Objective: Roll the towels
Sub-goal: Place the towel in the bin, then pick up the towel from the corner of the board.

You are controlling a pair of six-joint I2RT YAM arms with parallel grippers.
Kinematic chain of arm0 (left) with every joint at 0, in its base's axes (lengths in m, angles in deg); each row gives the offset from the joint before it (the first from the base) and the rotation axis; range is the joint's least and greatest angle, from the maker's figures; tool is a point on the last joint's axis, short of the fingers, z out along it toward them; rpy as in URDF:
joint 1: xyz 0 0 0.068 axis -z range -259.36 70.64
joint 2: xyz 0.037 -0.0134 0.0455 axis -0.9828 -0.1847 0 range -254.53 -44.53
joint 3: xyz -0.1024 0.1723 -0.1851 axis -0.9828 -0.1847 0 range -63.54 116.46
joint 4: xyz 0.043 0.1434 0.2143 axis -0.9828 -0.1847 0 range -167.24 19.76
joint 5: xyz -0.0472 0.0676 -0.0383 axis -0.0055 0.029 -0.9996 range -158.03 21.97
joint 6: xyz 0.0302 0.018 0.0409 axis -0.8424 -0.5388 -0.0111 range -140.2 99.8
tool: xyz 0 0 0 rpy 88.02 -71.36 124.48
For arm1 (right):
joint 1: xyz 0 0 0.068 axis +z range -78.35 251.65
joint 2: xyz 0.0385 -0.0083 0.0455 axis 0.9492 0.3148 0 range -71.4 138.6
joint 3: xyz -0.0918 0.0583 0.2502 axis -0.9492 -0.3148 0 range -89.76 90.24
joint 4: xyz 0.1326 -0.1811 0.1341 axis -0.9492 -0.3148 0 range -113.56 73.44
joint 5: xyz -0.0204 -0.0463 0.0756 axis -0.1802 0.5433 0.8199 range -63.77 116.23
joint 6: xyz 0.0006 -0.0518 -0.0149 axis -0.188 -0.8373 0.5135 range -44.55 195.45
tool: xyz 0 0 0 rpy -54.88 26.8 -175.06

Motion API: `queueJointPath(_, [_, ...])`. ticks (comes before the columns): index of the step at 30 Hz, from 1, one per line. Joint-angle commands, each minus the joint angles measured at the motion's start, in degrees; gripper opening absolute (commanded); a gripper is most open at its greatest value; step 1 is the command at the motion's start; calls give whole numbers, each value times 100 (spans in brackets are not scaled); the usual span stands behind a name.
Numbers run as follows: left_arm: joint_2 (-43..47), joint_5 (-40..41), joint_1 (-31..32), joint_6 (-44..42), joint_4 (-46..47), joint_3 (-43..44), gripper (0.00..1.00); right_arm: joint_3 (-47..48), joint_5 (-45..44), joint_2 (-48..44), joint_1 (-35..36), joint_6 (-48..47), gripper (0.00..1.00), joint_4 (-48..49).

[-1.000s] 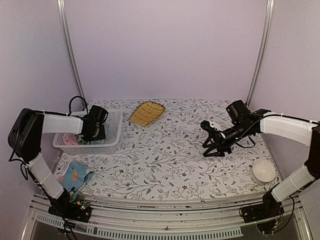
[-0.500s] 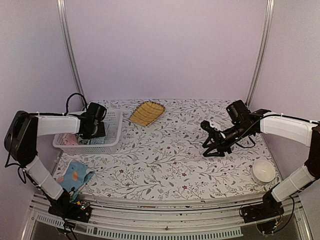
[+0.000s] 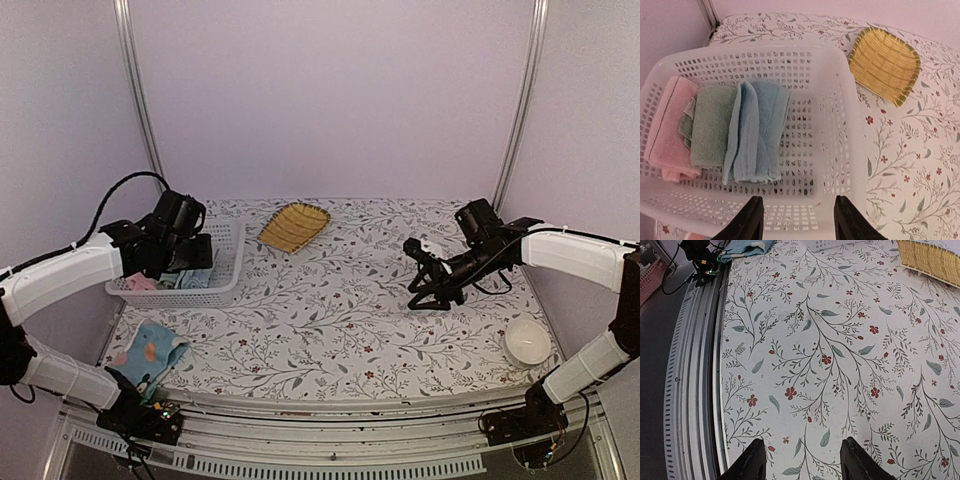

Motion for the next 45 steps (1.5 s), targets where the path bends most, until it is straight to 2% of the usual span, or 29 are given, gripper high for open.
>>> queueJointPath(1, [235, -530, 327, 566, -1828, -128, 49, 57, -20, 81, -36, 91, 53, 103])
queueJointPath(4, [233, -596, 549, 1048, -2528, -425, 48, 106, -3, 108, -32, 98, 53, 104])
queueJointPath(9, [6, -422, 836, 1692, -3021, -603, 48, 126, 99, 111, -34, 93, 53, 92])
queueJointPath(14, [-1312, 292, 789, 2313, -3784, -307, 48, 122, 163, 72, -36, 76, 53, 43])
queueJointPath(17, [-1858, 350, 778, 2326, -3594, -299, 48, 77, 164, 16, -36, 57, 53, 47])
queueJointPath(19, [-2042, 279, 779, 2254, -3399, -328, 45, 68, 160, 12, -36, 52, 53, 42])
queueJointPath(25, [-2319, 500, 804, 2408, -3620, -236, 31, 104, 185, 135, -34, 17, 54, 27])
queueJointPath(26, [-2298, 443, 822, 2372, -3609, -213, 31, 122, 197, 154, -34, 13, 53, 12])
queueJointPath(30, [-1903, 356, 1345, 2446, -3692, 63, 46, 127, 229, 178, -32, -5, 53, 2])
queueJointPath(34, [-1630, 39, 1526, 2808, -3899, -136, 47, 126, 256, 182, -36, -12, 53, -22])
queueJointPath(37, [-1857, 147, 1518, 3210, -4190, -347, 48, 133, 261, 184, -36, -29, 53, -29])
queueJointPath(43, [-2604, 516, 1353, 3750, -4535, -394, 60, 149, 334, 223, -36, -75, 53, -99])
queueJointPath(45, [-2843, 595, 1257, 3820, -4488, -425, 58, 153, 357, 233, -36, -96, 53, -108])
